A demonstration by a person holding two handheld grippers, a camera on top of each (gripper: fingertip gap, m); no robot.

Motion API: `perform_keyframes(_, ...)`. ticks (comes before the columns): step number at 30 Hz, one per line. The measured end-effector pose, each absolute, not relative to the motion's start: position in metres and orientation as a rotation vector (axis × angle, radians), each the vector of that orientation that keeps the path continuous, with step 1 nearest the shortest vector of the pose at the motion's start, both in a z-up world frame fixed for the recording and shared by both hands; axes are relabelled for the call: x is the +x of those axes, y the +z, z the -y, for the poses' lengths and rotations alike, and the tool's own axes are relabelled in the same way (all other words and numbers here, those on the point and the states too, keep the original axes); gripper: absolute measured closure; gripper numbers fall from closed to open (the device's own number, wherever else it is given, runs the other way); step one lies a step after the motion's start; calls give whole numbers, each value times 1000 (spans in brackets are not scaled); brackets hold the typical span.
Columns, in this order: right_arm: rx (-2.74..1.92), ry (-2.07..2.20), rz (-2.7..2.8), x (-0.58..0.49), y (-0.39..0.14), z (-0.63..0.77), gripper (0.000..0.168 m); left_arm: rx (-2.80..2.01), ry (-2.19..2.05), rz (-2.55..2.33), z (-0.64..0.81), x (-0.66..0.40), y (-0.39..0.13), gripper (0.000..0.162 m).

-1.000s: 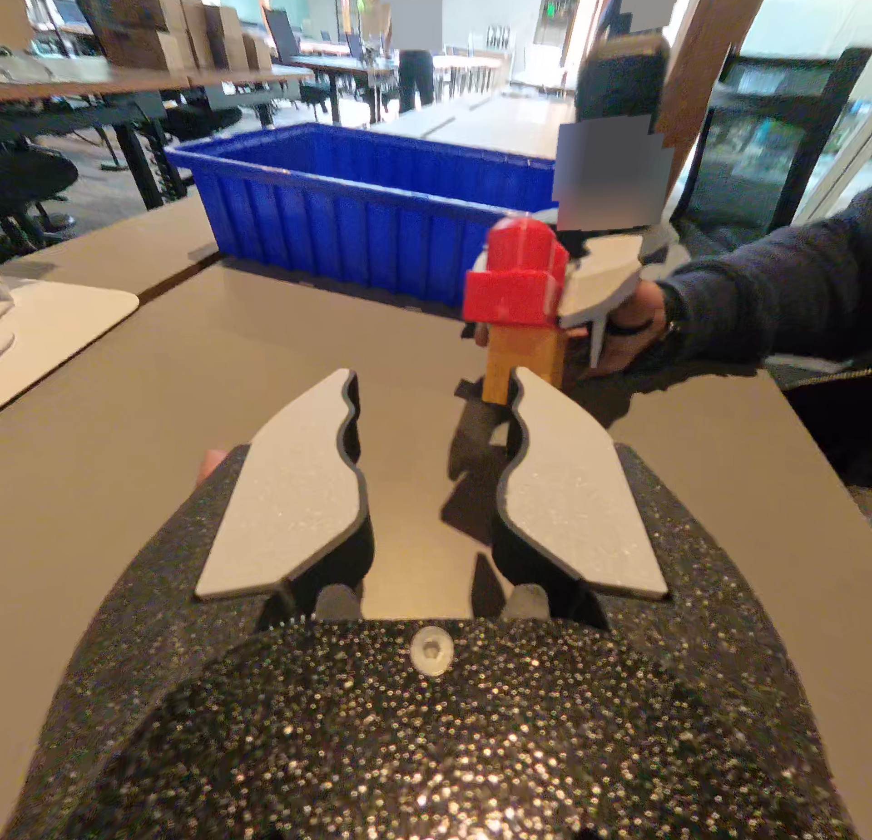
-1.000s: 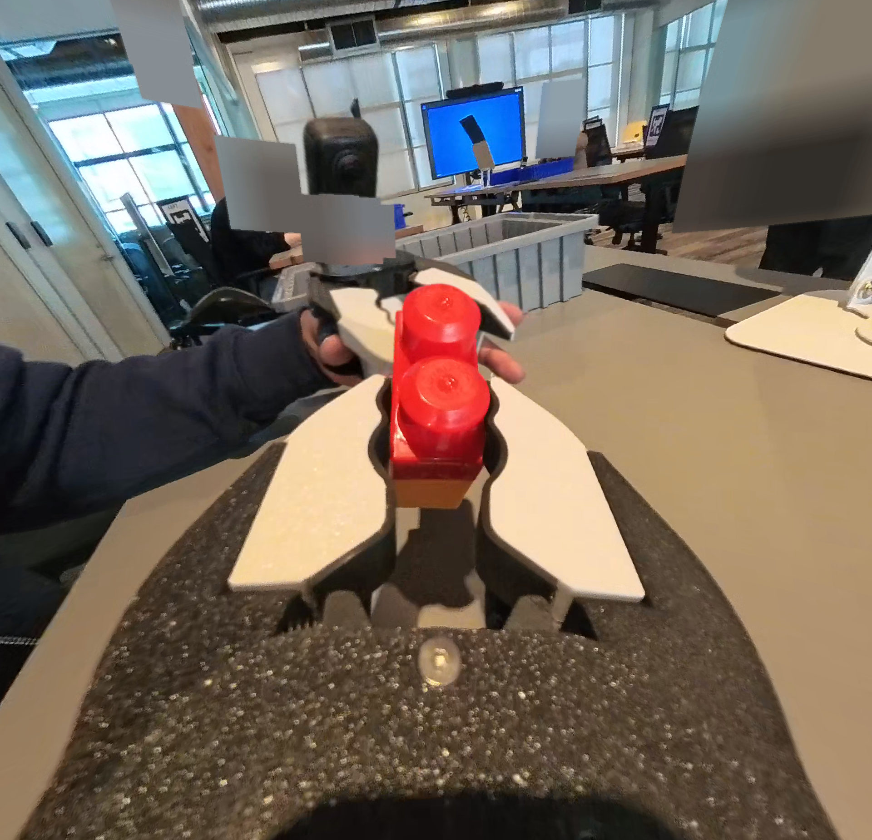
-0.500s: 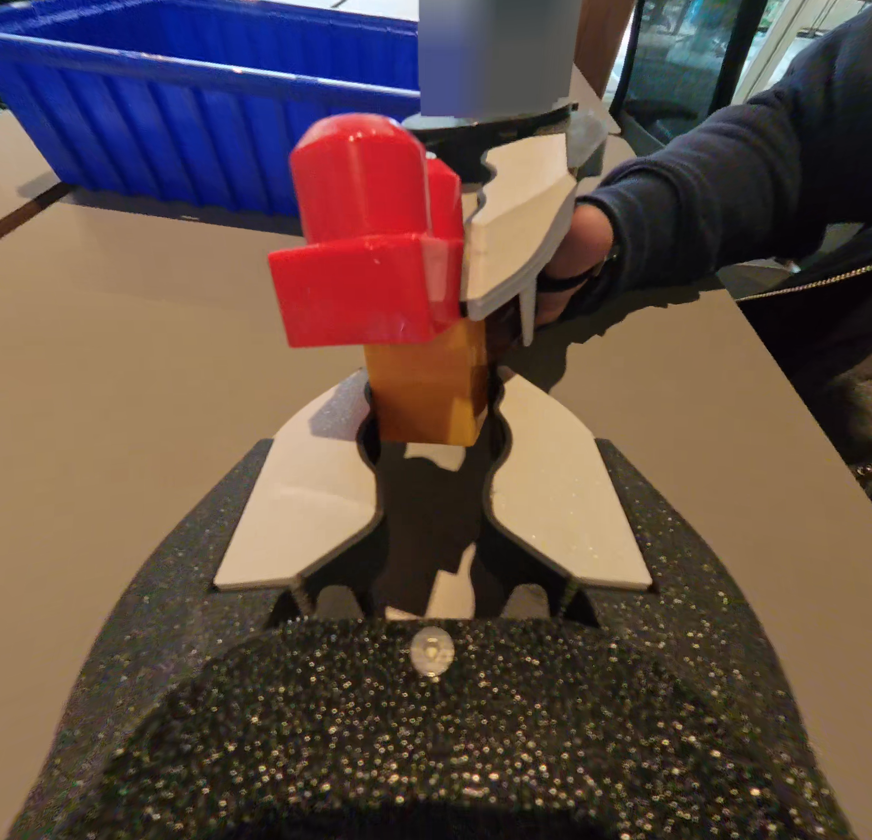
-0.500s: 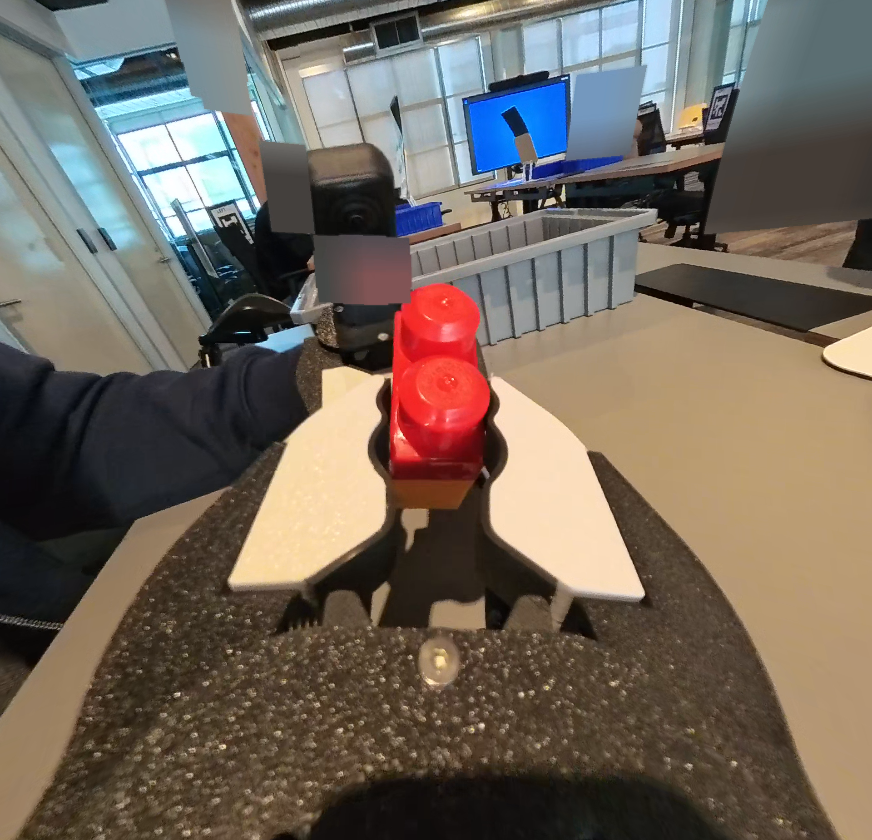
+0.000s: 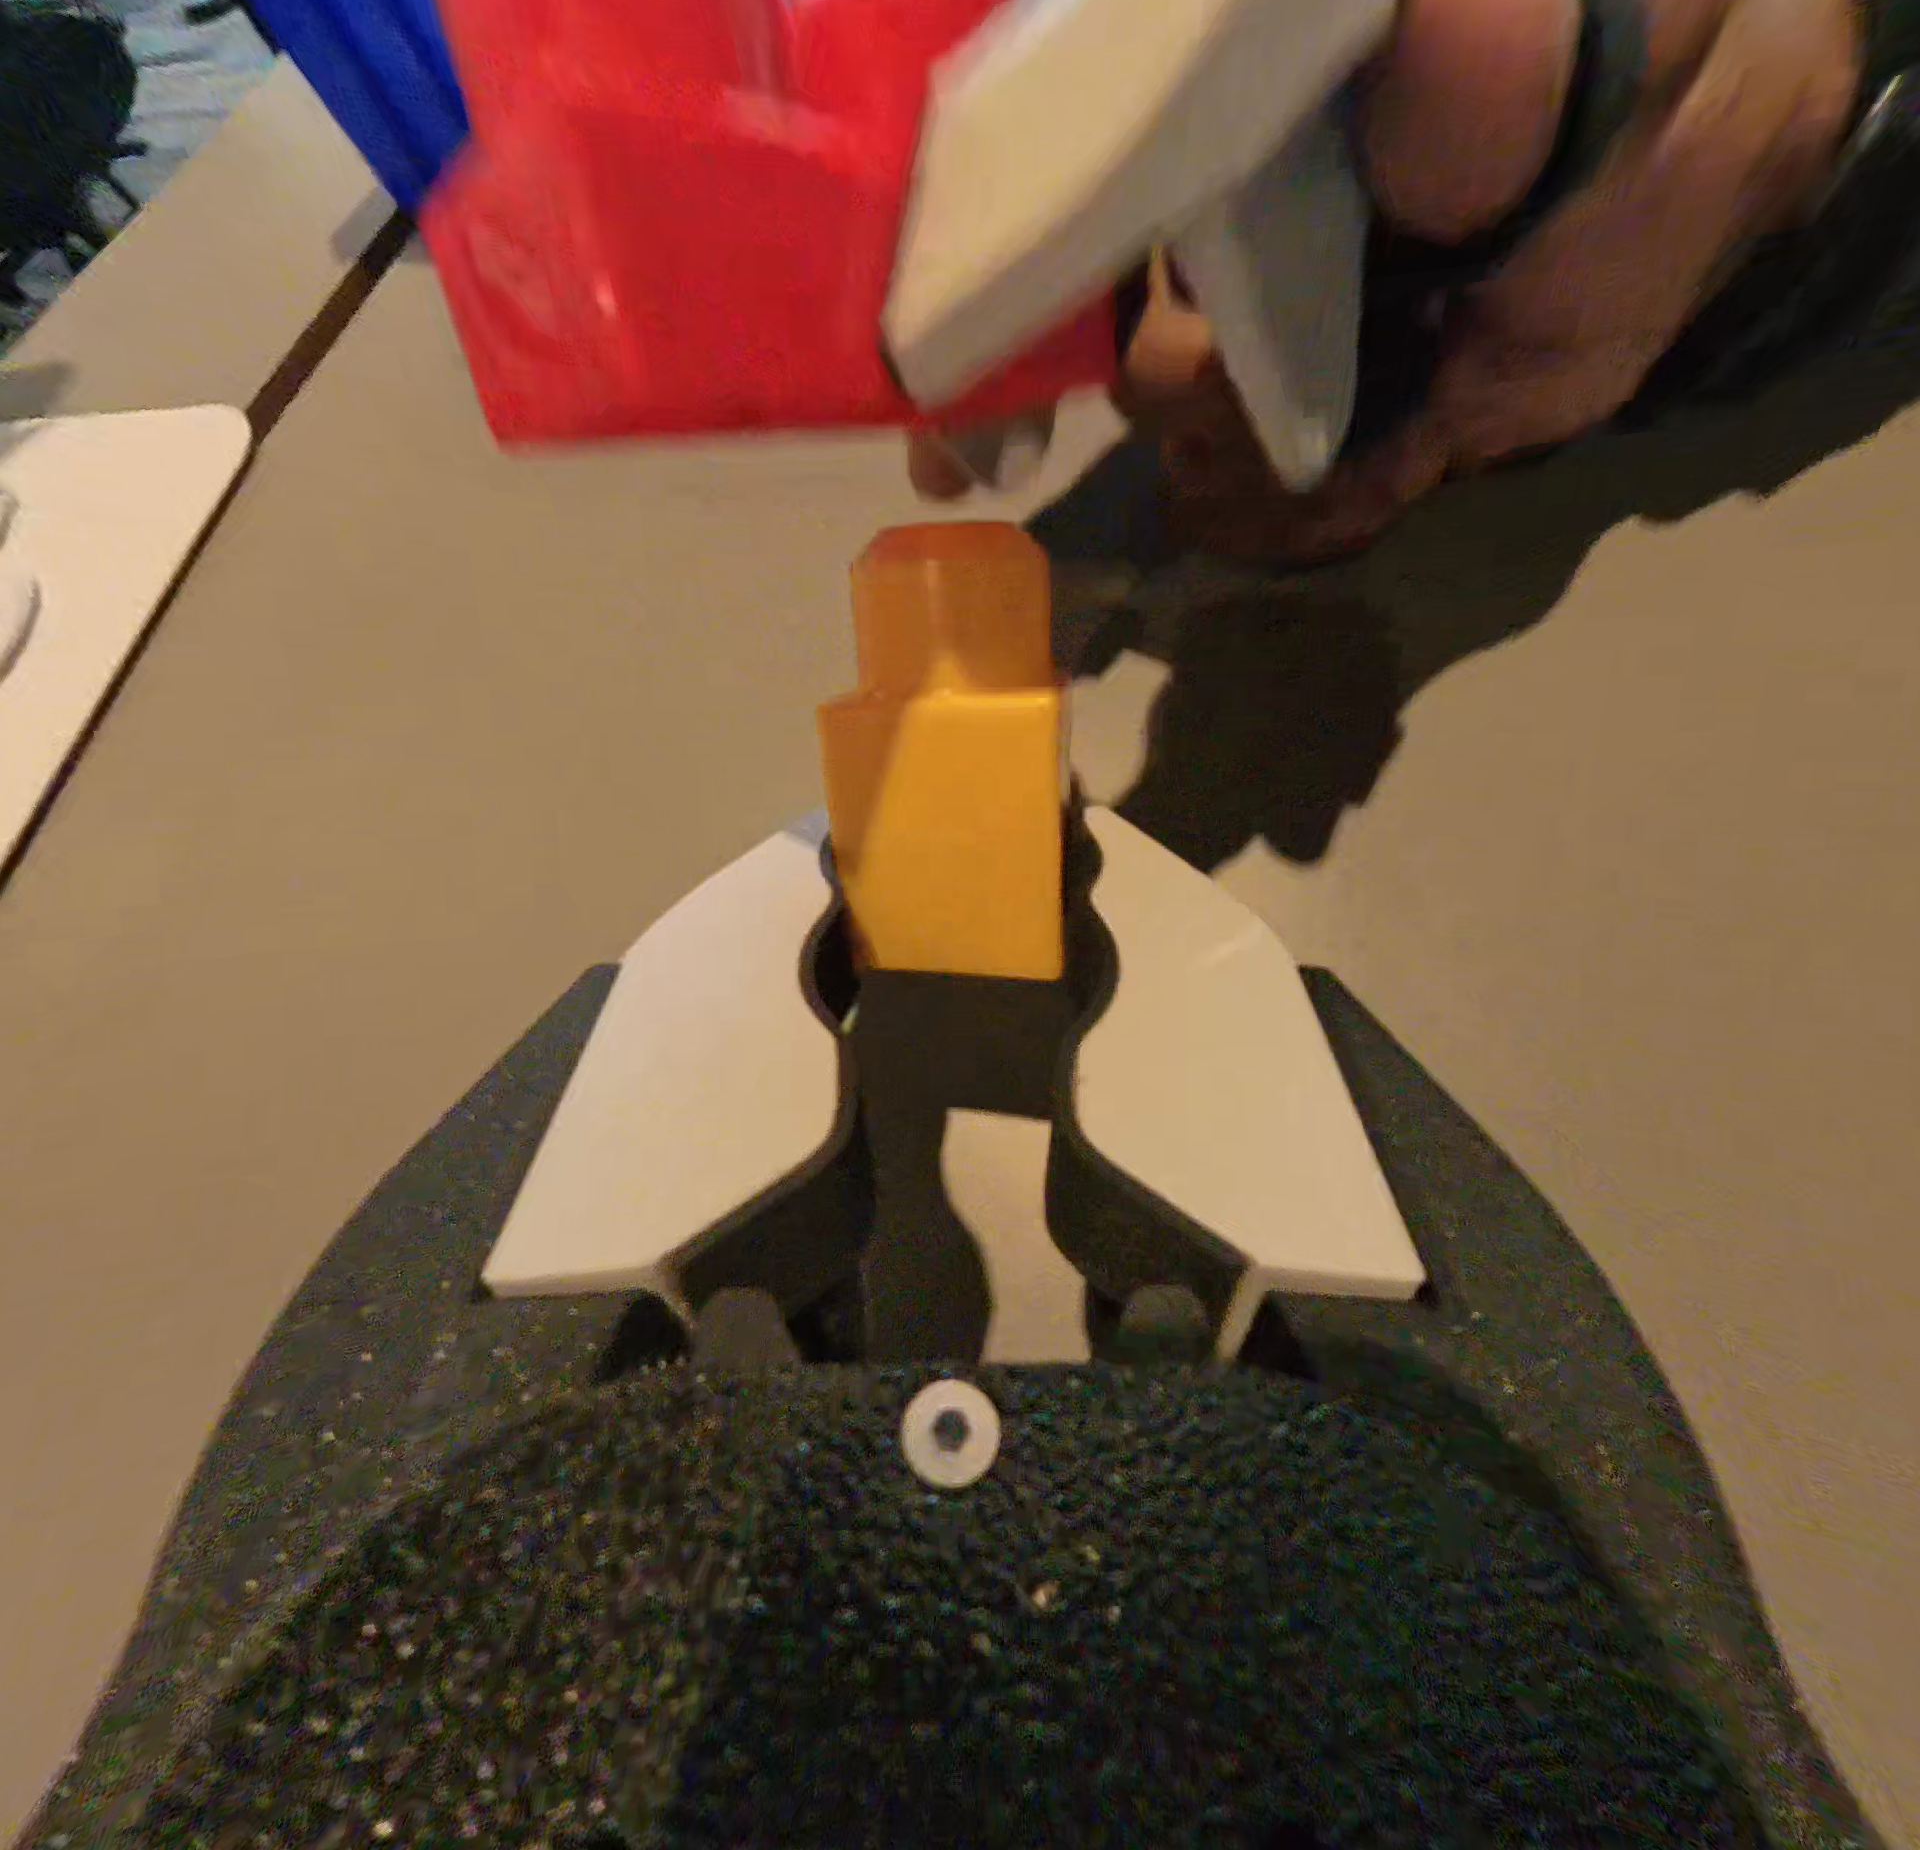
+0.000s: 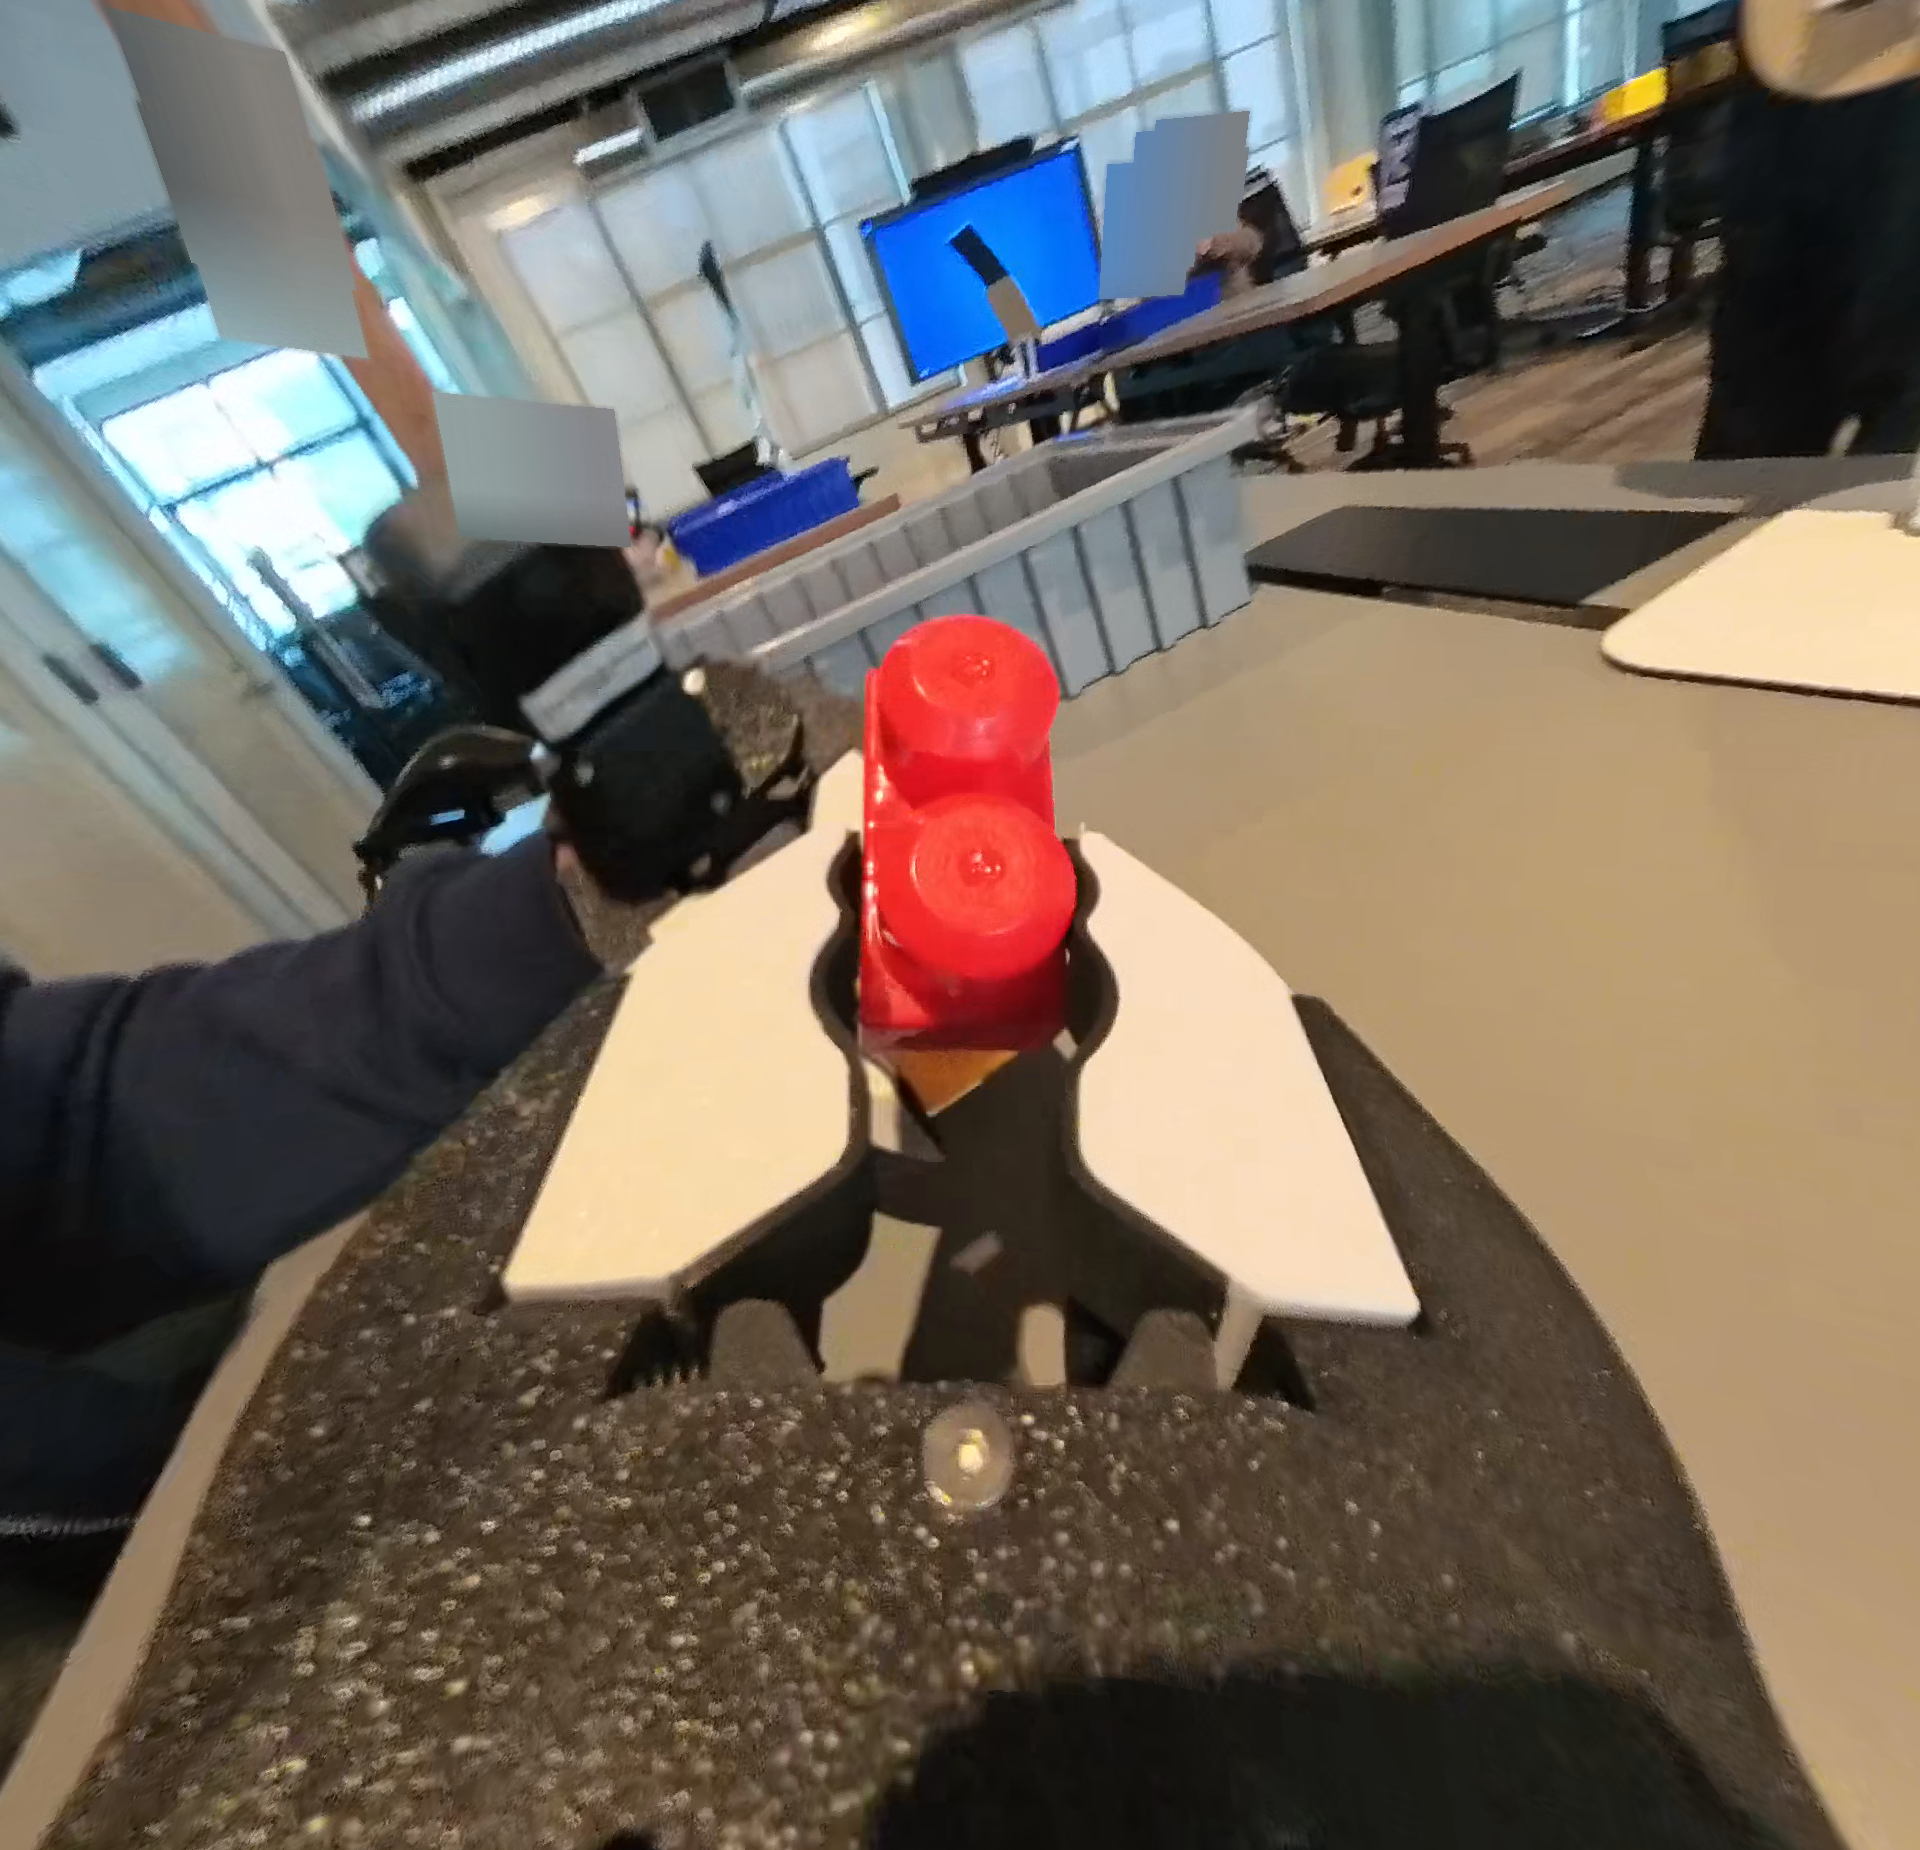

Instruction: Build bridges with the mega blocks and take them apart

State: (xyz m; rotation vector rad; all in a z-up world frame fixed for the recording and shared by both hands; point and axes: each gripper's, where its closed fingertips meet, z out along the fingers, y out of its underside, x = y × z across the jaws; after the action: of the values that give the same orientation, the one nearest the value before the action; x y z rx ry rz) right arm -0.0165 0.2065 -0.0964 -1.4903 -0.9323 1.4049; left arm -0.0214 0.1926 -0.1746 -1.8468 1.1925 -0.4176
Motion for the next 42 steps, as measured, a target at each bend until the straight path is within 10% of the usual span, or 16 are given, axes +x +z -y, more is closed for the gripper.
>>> perform_keyframes(14, -1553, 828, 813, 110, 10, -281, 132, -1852, -301, -1194, -204, -30, -189, 124)
perform_keyframes(29, -2377, 455, 773, 266, -163, -437, 130, -1851, -257, -1229, -204, -29, -193, 124)
perform_keyframes(42, -2107, 369, 906, 235, -91, -395, 110, -1740, -369, -1148, -201, -6, -169, 123)
